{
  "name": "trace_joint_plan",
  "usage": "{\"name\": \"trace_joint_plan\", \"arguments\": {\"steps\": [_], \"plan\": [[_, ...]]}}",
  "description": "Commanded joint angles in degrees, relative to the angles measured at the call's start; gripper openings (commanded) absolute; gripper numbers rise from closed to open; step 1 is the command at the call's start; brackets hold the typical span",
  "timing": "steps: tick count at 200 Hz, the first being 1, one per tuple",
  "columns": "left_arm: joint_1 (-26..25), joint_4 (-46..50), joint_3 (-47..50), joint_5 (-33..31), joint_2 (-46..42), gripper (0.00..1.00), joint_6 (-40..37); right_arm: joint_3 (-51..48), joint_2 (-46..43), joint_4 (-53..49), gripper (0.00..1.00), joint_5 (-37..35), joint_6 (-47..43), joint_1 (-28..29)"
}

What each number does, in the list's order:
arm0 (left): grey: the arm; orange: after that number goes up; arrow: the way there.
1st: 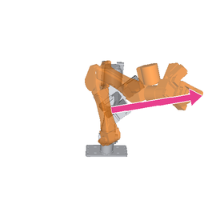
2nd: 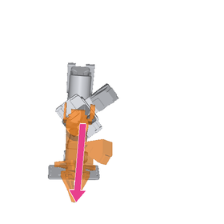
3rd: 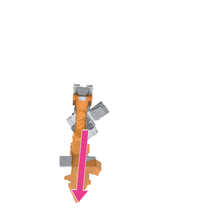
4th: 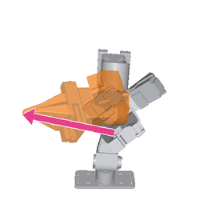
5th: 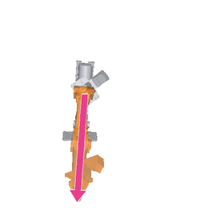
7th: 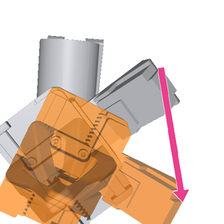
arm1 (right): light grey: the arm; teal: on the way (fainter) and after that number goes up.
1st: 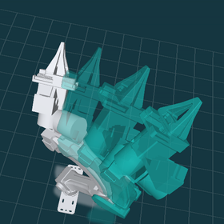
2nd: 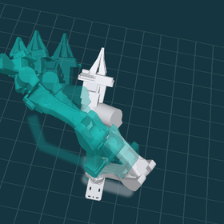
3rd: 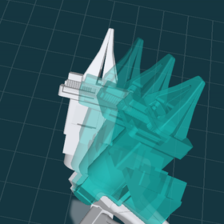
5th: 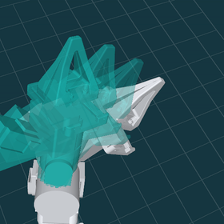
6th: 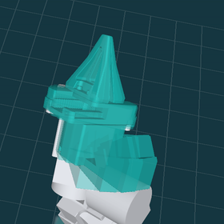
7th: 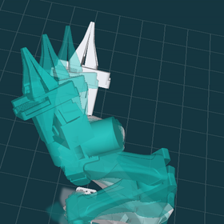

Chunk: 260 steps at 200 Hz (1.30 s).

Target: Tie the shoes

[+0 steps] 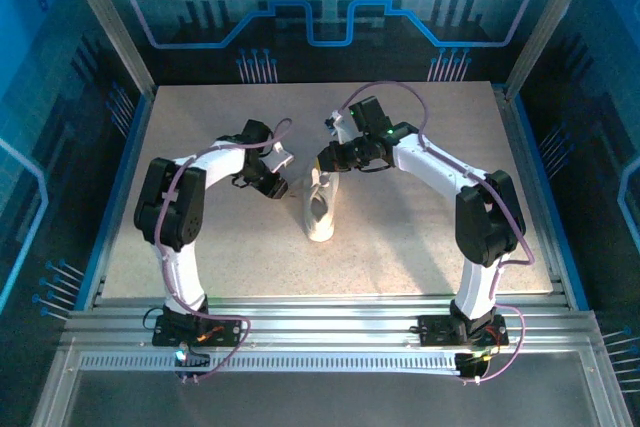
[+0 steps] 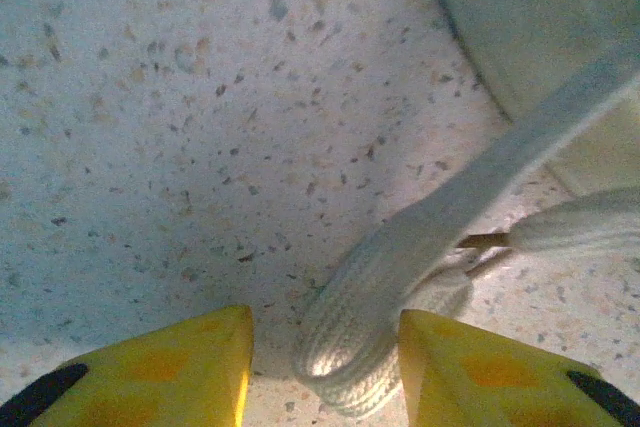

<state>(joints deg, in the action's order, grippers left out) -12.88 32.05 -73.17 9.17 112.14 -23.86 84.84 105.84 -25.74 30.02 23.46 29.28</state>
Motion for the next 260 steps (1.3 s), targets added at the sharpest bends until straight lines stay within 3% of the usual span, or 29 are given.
{"name": "trace_joint_plan", "arguments": {"steps": [1,36,94,130,156,188,238,260], "plan": [[0.1,4.1,-1.5,-2.2,1.8,0.38,1.8,1.0,0.6,-1.1,0.00,0.0,-0.8,-0.2],[0.0,5.4,-0.2,-2.8,-0.6,0.00,1.3,1.5,0.9,-1.2,0.00,0.0,-0.6,-0.3],[-1.0,9.5,1.3,-1.5,-15.8,0.00,3.4,0.4,2.8,1.8,0.00,1.2,2.7,-1.7],[-8.7,6.4,6.6,-2.3,-26.1,0.00,12.0,0.8,3.9,3.7,0.00,2.0,4.1,-1.8],[-17.5,-0.8,9.6,-2.1,-30.4,0.00,19.7,1.8,4.1,3.4,0.00,2.0,3.9,-1.8],[-26.2,-12.5,11.0,-3.1,-27.7,0.00,26.1,3.2,5.4,2.3,0.00,2.9,3.4,-1.9],[-30.7,-22.5,7.9,0.6,-16.7,0.00,24.8,3.2,6.0,2.8,0.00,4.9,3.5,-1.8],[-30.8,-23.0,6.4,1.1,-14.5,0.24,22.1,2.9,6.1,3.1,0.00,5.0,3.2,-1.9]]}}
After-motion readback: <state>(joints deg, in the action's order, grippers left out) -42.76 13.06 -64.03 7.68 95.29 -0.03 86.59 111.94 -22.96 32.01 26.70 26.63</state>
